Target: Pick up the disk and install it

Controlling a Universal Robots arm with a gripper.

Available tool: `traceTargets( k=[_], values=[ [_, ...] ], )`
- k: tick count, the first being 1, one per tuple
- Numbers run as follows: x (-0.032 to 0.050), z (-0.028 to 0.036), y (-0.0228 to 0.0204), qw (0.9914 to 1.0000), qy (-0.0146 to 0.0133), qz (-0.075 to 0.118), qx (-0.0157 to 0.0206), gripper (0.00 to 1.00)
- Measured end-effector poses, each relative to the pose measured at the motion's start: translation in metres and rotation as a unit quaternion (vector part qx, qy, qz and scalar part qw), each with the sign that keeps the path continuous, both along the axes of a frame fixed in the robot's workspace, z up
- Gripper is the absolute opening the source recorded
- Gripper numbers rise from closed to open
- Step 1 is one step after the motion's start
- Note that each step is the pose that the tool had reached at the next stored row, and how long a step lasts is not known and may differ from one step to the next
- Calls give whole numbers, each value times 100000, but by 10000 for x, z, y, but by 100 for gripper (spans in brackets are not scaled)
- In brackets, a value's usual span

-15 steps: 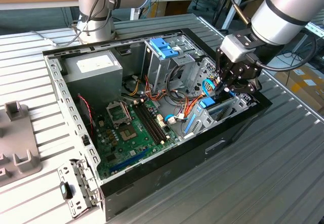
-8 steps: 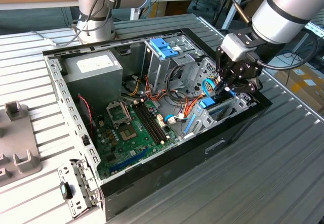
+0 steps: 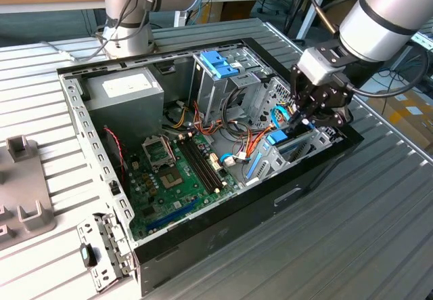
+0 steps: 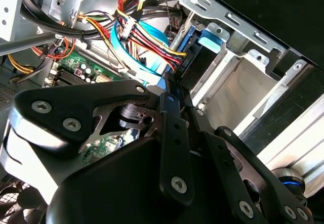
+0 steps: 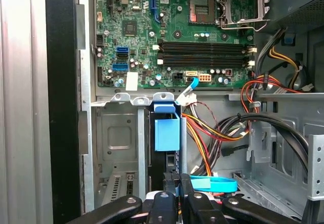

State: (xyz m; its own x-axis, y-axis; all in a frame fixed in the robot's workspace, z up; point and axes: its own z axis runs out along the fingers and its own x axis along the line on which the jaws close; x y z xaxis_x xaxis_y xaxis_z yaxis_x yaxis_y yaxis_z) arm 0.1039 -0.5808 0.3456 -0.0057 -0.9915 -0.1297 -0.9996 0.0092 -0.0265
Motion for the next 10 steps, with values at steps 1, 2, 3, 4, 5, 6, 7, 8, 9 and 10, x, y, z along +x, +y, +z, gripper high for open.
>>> traceTargets(
  k=[1,2,3,4,5,6,7,8,9,10],
  values=[
    [0,-7,0,100000,16,-2,0,16],
    [0,-13,-2,100000,26,0,-10,16],
    [0,-15,-3,100000,27,-1,-9,16],
    [0,-17,-3,100000,26,2,0,16],
    [0,-17,-3,100000,26,0,6,16],
    [0,-19,-3,100000,25,0,7,16],
    [0,-19,-4,100000,26,1,7,16],
    [0,-19,-4,100000,26,-1,7,16],
    [0,-20,-4,100000,25,0,9,16],
    [0,-20,-4,100000,27,0,12,16]
  ],
)
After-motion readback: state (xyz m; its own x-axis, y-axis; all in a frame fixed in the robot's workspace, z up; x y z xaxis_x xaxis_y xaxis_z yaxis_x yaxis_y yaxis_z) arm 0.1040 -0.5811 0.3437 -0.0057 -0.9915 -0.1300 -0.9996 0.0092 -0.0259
